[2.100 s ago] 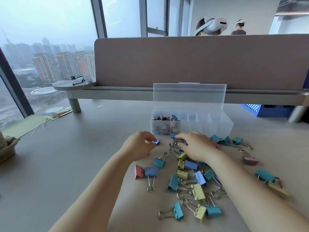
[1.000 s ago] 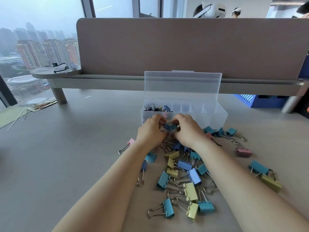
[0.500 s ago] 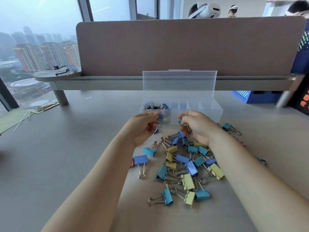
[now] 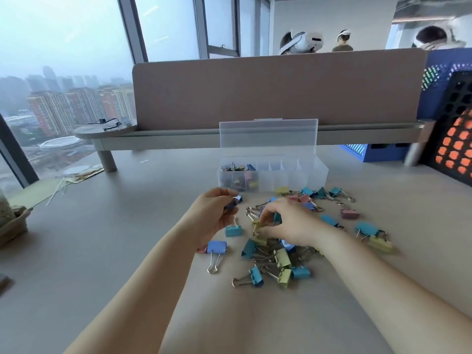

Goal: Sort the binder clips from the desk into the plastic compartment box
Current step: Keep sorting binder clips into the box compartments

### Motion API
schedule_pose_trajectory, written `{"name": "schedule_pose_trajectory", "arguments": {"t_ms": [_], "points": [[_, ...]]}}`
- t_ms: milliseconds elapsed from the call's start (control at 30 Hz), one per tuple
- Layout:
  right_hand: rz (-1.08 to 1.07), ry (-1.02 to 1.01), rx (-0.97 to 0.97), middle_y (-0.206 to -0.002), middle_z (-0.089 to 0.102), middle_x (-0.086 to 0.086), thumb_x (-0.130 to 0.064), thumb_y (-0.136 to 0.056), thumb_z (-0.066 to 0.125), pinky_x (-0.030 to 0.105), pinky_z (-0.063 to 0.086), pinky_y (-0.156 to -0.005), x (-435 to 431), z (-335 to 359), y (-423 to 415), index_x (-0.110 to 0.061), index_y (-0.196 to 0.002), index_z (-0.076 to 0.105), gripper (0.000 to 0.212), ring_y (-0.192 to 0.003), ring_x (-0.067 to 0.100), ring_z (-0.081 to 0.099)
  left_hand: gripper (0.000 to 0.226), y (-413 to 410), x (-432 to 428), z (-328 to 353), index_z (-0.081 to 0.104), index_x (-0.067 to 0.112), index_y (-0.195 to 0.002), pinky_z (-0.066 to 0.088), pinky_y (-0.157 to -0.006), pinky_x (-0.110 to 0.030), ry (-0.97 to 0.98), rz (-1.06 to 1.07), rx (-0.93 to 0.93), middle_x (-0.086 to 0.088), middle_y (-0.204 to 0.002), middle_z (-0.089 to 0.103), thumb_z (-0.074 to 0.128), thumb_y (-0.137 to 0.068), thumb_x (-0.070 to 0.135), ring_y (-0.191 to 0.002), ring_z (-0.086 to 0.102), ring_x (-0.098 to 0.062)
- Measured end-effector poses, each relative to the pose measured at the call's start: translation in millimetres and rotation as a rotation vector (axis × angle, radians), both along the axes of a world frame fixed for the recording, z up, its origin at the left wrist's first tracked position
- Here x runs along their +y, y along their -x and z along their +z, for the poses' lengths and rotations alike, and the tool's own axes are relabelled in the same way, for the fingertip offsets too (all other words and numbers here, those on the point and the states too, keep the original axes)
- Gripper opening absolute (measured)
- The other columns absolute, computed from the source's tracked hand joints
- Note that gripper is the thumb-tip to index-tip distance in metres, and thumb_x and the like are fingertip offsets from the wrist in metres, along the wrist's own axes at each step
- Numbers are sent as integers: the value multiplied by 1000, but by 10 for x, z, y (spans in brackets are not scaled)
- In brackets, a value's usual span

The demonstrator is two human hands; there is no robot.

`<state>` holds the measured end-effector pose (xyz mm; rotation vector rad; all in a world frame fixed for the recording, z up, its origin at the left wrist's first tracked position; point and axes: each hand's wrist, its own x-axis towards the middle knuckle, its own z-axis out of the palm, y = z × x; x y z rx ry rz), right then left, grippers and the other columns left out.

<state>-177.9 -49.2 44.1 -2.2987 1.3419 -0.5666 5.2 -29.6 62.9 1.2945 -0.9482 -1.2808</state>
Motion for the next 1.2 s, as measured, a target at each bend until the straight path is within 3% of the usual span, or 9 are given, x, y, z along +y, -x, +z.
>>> {"name": "schedule_pose_trajectory", "arguments": {"t_ms": [100, 233, 333, 500, 667, 800, 933, 1067, 1200], "points": [[-10, 25, 105, -99, 54, -8, -42, -81, 72, 26, 45, -75, 37, -9, -50, -26, -98, 65, 24, -91, 11, 56, 22, 30, 58, -9, 64, 10, -92, 36, -47, -19, 7, -83, -252, -3, -73, 48, 42, -95, 5, -56, 44, -12], [-30, 39, 191, -100, 48, -6, -45, -85, 65, 26, 39, -68, 58, -23, -133, -25, -102, 63, 26, -91, 14, 53, 18, 39, 60, -105, 62, 17, -89, 27, -48, -21, 130, -202, -809, 7, -63, 38, 65, -86, 34, -51, 33, -9], [-31, 55, 197, -101, 50, -5, -43, -86, 64, 25, 35, -59, 45, -29, -202, -23, -99, 66, 25, -85, 14, 52, 21, -1, 56, -154, 61, 23, -81, 28, -54, -22, 232, -250, -945, 9, -62, 36, 73, -78, 40, -55, 33, -8], [-137, -31, -137, -92, 60, -7, -36, -85, 67, 28, 46, -68, 20, -44, -138, -20, -95, 62, 19, -83, 12, 57, 21, -37, 40, -193, 59, 29, -77, 39, -62, -26, 254, -226, -1073, 11, -68, 50, 67, -79, 48, -64, 46, -9], [-273, -174, -516, -90, 65, 3, -37, -90, 59, 28, 43, -68, 84, 6, 65, -11, -97, 60, 26, -79, 13, 55, 58, 177, 129, -195, 63, 17, -89, 50, -70, -31, 181, -150, -1357, 5, -87, 65, 62, -69, 72, -85, 58, -15], [-306, -199, -657, -84, 69, 4, -27, -93, 55, 18, 42, -53, 172, -22, 161, -9, -96, 59, 19, -65, 10, 55, 52, 287, 163, -167, 61, 18, -92, 50, -70, -31, 187, -158, -1451, 5, -91, 63, 60, -74, 67, -86, 58, -18], [-314, -277, -841, -71, 63, 1, -26, -92, 49, 26, 31, -51, 135, -6, 208, -13, -86, 56, 17, -61, 13, 47, 29, 275, 160, -174, 61, 23, -93, 46, -68, -28, 233, -142, -1453, 6, -99, 63, 64, -81, 49, -86, 53, -17], [-292, -469, -1041, -66, 55, 2, -26, -93, 40, 24, 28, -49, 119, 0, 204, -12, -83, 55, 23, -56, 12, 43, 48, 193, 196, -140, 62, 19, -95, 46, -66, -28, 195, -155, -1423, 5, -94, 62, 65, -75, 63, -87, 57, -17], [-376, -564, -1180, -65, 55, 1, -26, -93, 42, 22, 44, -55, 156, 25, 168, -11, -90, 58, 22, -62, 14, 59, 53, 143, 220, -172, 66, 12, -93, 44, -64, -27, 141, -119, -1438, 1, -93, 66, 64, -76, 62, -87, 61, -20]]}}
